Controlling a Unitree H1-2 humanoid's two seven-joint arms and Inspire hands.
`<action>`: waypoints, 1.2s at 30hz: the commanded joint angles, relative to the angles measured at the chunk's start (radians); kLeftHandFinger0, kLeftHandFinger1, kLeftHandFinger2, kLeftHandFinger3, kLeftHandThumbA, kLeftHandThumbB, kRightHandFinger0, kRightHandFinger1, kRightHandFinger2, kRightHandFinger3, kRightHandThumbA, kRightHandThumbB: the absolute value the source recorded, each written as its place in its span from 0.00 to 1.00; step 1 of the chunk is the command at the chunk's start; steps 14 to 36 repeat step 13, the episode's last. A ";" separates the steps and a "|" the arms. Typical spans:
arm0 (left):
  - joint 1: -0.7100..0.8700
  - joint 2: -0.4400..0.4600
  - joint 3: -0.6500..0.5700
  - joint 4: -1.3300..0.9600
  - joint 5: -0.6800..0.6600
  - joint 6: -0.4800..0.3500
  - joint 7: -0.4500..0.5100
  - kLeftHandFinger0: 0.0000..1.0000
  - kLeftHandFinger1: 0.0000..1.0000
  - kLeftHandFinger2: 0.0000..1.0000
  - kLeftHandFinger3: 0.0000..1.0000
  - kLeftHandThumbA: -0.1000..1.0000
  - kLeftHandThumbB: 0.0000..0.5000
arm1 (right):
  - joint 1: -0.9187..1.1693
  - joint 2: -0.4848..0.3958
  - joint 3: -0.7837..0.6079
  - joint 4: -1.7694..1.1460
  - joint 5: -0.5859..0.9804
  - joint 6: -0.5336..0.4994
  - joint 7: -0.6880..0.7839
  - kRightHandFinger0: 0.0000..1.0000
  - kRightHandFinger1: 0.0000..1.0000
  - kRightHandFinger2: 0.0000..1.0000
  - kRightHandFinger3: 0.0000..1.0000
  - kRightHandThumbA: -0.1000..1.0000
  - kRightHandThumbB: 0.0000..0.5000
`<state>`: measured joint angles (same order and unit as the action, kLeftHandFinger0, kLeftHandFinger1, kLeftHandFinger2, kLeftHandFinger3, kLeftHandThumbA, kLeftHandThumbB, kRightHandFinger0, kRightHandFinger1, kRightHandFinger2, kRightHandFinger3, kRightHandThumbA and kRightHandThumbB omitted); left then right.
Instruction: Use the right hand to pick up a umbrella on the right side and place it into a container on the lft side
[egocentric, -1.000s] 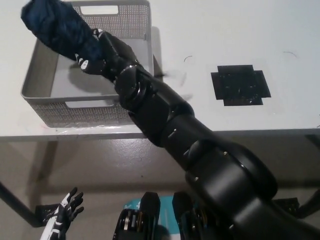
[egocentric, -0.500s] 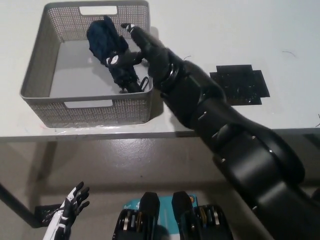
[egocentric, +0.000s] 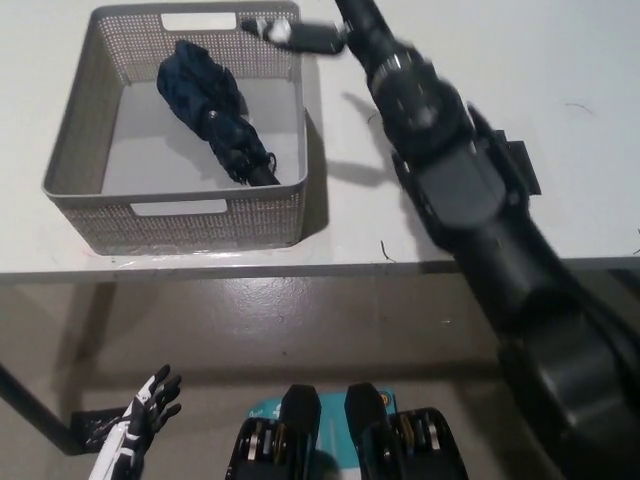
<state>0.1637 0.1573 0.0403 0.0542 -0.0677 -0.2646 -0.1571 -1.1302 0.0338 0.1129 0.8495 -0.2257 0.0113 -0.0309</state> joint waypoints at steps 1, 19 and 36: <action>0.015 0.026 0.016 -0.026 -0.027 -0.004 -0.009 1.00 1.00 1.00 1.00 1.00 0.41 | 0.573 -0.159 -0.131 -1.134 0.402 0.018 0.168 1.00 1.00 1.00 1.00 1.00 0.73; 0.006 0.023 0.025 0.005 -0.008 -0.013 0.010 1.00 1.00 1.00 1.00 1.00 0.43 | 1.093 -0.158 -0.064 -1.237 0.481 -0.205 0.161 1.00 1.00 1.00 1.00 1.00 0.82; 0.006 0.023 0.025 0.005 -0.008 -0.013 0.010 1.00 1.00 1.00 1.00 1.00 0.43 | 1.093 -0.158 -0.064 -1.237 0.481 -0.205 0.161 1.00 1.00 1.00 1.00 1.00 0.82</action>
